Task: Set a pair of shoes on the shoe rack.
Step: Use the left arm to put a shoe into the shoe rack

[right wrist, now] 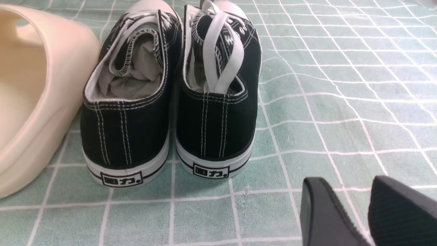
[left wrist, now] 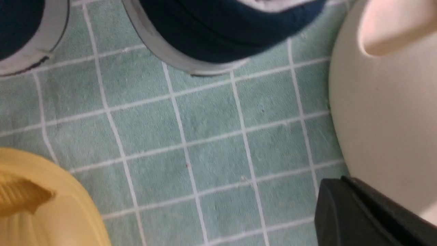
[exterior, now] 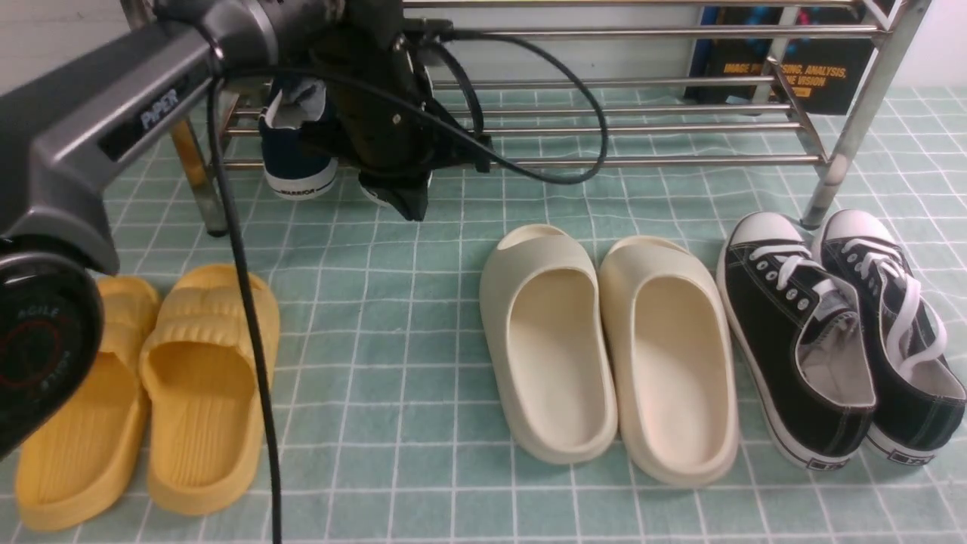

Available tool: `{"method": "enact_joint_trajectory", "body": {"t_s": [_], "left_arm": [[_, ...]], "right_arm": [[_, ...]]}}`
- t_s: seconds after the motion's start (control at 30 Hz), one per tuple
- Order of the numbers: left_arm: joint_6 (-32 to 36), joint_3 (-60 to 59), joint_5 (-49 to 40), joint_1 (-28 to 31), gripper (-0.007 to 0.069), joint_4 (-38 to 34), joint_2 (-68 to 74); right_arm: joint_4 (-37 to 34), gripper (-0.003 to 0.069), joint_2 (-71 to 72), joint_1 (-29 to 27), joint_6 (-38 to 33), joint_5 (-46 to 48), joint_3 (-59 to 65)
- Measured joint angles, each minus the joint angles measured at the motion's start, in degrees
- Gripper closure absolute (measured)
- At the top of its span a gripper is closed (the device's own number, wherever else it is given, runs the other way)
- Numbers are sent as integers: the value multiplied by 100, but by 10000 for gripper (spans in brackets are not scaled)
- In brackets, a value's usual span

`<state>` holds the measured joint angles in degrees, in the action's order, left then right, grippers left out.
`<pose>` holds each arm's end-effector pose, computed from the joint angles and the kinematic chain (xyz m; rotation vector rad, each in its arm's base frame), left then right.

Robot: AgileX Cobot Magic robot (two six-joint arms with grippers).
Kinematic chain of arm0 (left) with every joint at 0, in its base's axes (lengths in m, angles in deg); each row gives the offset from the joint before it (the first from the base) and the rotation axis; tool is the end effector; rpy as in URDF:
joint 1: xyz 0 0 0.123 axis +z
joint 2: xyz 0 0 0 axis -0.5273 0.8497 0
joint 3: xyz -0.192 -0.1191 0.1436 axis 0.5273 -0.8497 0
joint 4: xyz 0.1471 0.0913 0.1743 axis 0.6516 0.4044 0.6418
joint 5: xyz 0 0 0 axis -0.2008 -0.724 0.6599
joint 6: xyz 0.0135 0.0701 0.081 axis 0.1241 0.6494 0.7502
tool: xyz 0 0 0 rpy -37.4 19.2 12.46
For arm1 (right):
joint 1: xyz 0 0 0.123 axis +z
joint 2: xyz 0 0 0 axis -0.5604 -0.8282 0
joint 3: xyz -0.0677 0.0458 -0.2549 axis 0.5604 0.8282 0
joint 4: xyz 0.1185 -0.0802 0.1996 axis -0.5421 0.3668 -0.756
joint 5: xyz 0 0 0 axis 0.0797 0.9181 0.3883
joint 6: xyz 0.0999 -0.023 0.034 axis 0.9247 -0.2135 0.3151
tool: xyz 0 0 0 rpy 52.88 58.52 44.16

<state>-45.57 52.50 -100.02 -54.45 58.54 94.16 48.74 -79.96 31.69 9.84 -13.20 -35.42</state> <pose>0.4114 -0.1730 0.2534 0.2459 2.7517 -0.1850 0.0793 -0.0119 0.1696 0.0980 1.8633 -0.1007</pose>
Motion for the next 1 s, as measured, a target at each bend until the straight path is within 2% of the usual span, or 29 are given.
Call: {"method": "enact_joint_trajectory", "body": {"t_s": [0.2, 0.53, 0.87, 1.0], "left_arm": [[-407, -50, 745, 264, 621, 255, 341], [-704, -66, 1499, 861, 621, -163, 359], [-602, -66, 1504, 875, 620, -330, 273], [-470, -66, 970, 875, 617, -325, -195]], "right_arm": [[0, 412, 0, 0, 0, 0, 0], [0, 412, 0, 0, 0, 0, 0], [0, 412, 0, 0, 0, 0, 0], [0, 412, 0, 0, 0, 0, 0]]}}
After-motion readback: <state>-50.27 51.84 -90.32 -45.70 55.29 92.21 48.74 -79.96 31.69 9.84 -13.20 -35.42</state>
